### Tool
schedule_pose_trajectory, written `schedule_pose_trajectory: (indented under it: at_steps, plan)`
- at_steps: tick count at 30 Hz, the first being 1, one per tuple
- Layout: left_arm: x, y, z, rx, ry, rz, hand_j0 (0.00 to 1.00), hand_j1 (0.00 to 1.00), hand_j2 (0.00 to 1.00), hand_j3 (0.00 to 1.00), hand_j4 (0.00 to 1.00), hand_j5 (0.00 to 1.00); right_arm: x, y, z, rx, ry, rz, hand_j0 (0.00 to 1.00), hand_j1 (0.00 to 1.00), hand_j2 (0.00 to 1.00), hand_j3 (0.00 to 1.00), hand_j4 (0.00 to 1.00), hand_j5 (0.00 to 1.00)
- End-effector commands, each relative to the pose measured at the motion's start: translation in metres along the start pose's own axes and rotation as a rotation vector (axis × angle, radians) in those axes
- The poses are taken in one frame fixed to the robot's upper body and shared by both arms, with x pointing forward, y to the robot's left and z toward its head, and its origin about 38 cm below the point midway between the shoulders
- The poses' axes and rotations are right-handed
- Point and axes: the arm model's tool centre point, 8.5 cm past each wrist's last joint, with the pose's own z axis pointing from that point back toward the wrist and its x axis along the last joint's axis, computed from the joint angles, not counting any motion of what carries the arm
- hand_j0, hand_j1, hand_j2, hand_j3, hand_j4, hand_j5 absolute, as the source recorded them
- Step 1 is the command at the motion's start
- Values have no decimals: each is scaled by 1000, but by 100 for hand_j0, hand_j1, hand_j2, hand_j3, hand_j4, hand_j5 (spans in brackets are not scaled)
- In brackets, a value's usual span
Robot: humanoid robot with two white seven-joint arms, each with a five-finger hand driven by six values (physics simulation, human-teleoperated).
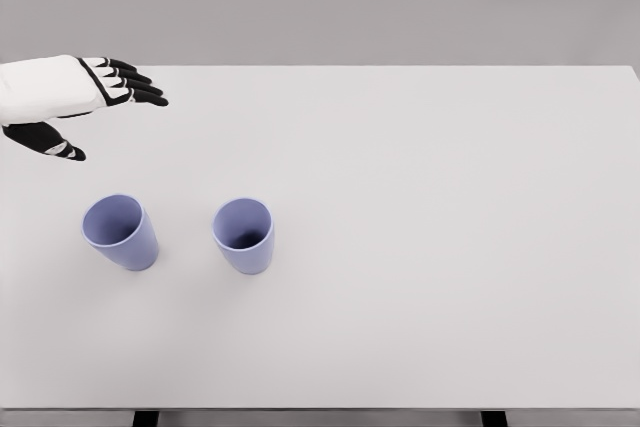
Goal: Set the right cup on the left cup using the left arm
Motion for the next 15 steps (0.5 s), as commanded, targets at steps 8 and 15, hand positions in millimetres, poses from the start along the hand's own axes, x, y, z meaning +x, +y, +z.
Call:
schedule_pose_trajectory:
  at_steps: [8, 15]
  plan:
    - [4, 14, 9, 4, 6, -39, 100, 100, 100, 100, 100, 100, 0, 0, 0, 0, -1, -2, 100, 100, 100, 100, 100, 100]
    - [11, 28, 42, -54, 49, -107, 100, 100, 100, 100, 100, 100, -1, 0, 0, 0, 2, -1, 100, 100, 100, 100, 100, 100]
